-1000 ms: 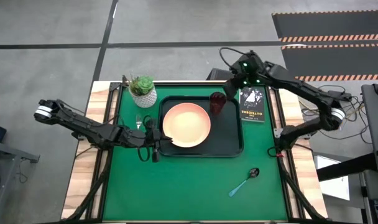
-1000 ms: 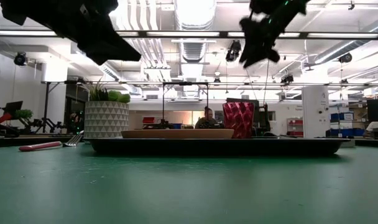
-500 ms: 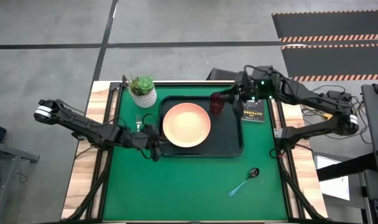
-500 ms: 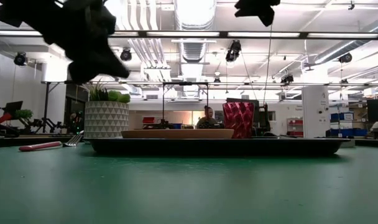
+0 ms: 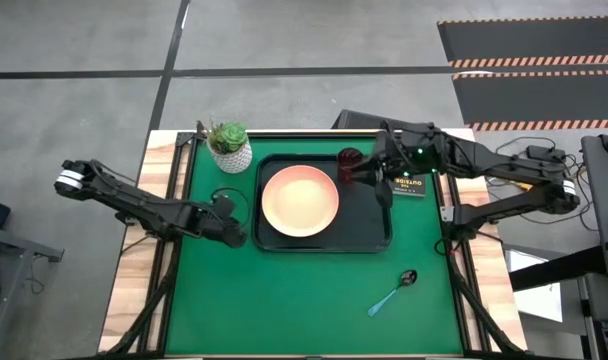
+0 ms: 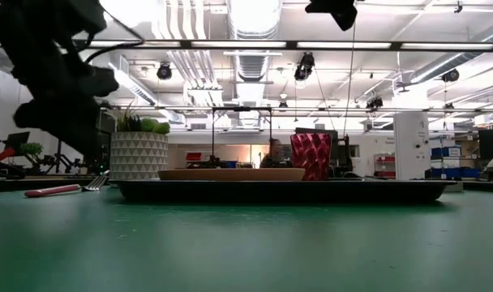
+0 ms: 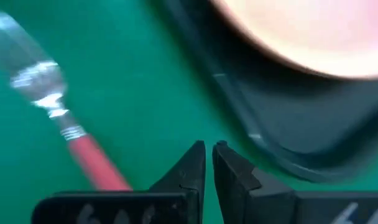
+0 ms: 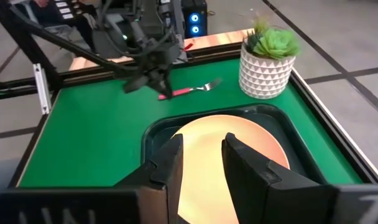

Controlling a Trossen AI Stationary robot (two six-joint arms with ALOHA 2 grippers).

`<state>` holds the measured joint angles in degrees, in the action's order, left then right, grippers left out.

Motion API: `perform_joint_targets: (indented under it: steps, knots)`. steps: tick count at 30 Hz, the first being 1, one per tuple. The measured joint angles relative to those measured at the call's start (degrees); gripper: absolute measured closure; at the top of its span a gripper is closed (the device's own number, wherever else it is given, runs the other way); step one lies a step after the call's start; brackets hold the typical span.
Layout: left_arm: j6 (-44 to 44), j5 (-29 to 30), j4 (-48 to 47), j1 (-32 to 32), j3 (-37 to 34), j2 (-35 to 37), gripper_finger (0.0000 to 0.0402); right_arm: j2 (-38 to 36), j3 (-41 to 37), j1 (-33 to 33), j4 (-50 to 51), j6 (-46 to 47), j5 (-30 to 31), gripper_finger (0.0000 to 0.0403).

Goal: Pick and place plate/cup/fork/spoon on tray
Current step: Put the pink fork on the dark green serving tray to the right of the orange plate

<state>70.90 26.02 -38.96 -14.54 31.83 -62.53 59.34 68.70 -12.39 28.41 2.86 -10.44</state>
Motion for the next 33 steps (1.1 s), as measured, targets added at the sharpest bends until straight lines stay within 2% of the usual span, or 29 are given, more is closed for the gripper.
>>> perform_joint_targets:
  steps: [4,13,20,24,29,33]
  knots:
    - [5.08,1.96,-1.38,0.59,-0.82,-1.21,0.0389,-1.54,-0.88,0.84,-0.01,0.06,0.02,0.0307]
    - [15.39,0.64,-0.48,0.96,-6.16,-7.29,0.0389,-3.31,-4.70,1.38,-1.40,0.06,0.03,0.0307]
    - [15.84,1.62,1.88,0.94,-7.24,-9.01,0.0385,-3.33,-6.25,1.38,-3.68,0.06,0.02,0.0305]
    - [16.01,2.80,2.60,0.98,-7.51,-8.85,0.0358,-3.33,-6.25,1.38,-3.79,0.08,0.02,0.0305]
    - [15.86,4.52,3.44,1.05,-7.80,-8.90,0.0301,-3.33,-6.25,1.38,-3.59,0.50,0.00,0.0305]
    - [16.79,9.18,3.53,1.11,-8.59,-9.22,0.0266,-3.33,-6.25,1.38,-3.42,0.52,0.00,0.0308]
